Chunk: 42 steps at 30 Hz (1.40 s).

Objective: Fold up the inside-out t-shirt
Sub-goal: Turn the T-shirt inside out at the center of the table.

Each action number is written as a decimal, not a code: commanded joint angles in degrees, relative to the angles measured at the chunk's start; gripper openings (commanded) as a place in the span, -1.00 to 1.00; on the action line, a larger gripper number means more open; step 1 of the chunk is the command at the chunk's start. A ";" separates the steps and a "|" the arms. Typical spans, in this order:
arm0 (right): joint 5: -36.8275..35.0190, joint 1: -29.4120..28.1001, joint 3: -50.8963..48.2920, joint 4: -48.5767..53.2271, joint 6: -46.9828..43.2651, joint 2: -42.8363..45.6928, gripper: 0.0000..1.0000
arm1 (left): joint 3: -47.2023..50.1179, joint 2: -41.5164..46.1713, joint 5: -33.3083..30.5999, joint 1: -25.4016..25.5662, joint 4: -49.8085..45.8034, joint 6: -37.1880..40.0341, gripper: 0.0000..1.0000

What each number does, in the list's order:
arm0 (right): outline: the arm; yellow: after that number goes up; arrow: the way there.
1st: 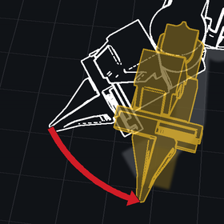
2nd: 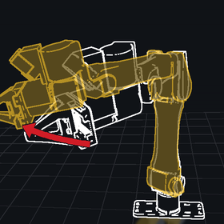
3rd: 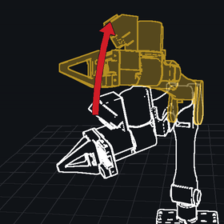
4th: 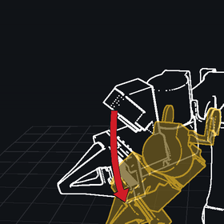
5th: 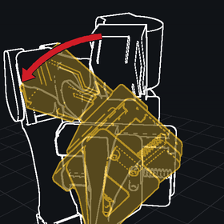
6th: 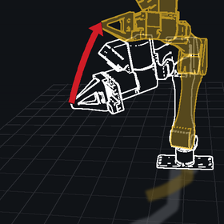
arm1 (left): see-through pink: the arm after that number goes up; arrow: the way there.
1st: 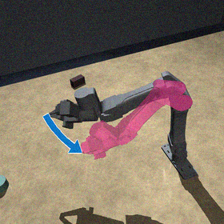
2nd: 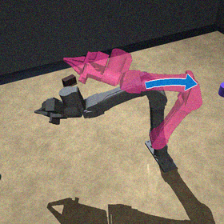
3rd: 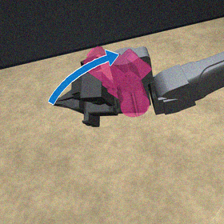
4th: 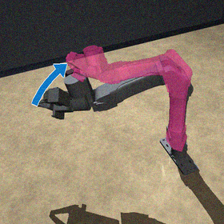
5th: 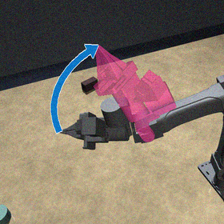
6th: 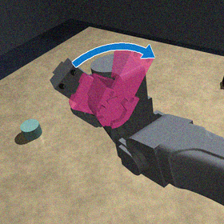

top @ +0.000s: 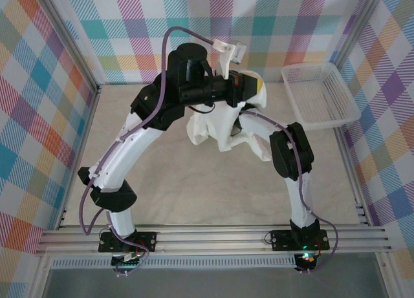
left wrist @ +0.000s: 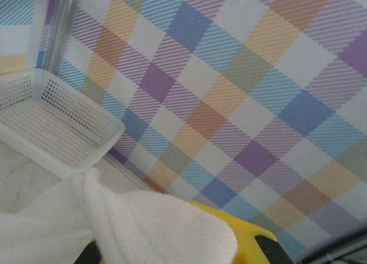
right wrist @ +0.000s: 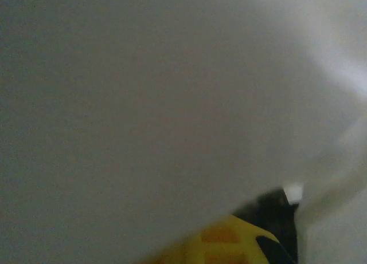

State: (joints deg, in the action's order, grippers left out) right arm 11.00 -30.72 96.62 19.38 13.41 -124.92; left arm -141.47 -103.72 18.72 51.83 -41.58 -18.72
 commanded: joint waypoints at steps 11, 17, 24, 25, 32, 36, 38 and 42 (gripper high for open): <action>-7.31 -0.60 10.51 35.26 -6.72 -8.10 0.91 | 0.21 9.07 -4.79 4.07 -4.23 15.18 -1.00; -14.48 -3.01 9.92 39.75 -9.76 -14.24 0.80 | 0.32 11.43 -6.32 7.85 -3.55 21.57 -1.00; -9.27 -3.04 4.91 36.77 -11.08 -10.93 -0.51 | 0.40 12.66 -20.89 8.20 -5.22 24.88 -1.00; -6.39 -2.95 3.96 35.49 -11.12 -8.72 -0.74 | 0.28 11.90 -26.73 8.07 -5.83 24.66 -1.00; 6.70 -3.12 -12.15 19.74 -10.01 14.44 -1.00 | 5.89 4.93 -24.17 -19.74 -14.56 3.45 -1.00; 10.23 -4.83 -22.26 11.49 -10.95 31.14 -1.00 | 19.45 -0.31 -16.96 -30.94 -10.03 1.50 -1.00; 9.37 -5.40 -24.21 9.37 -11.28 38.00 -1.00 | 26.23 -3.33 -13.31 -33.99 -7.48 -0.49 -1.00; 1.18 -4.82 -21.99 8.62 -9.16 46.46 -1.00 | 46.90 -2.97 -8.50 -36.69 5.27 -6.98 -1.00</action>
State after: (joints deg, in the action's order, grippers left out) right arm 14.96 -36.32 73.17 32.29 3.16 -81.73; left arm -103.44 -108.81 3.92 15.77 -43.44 -18.96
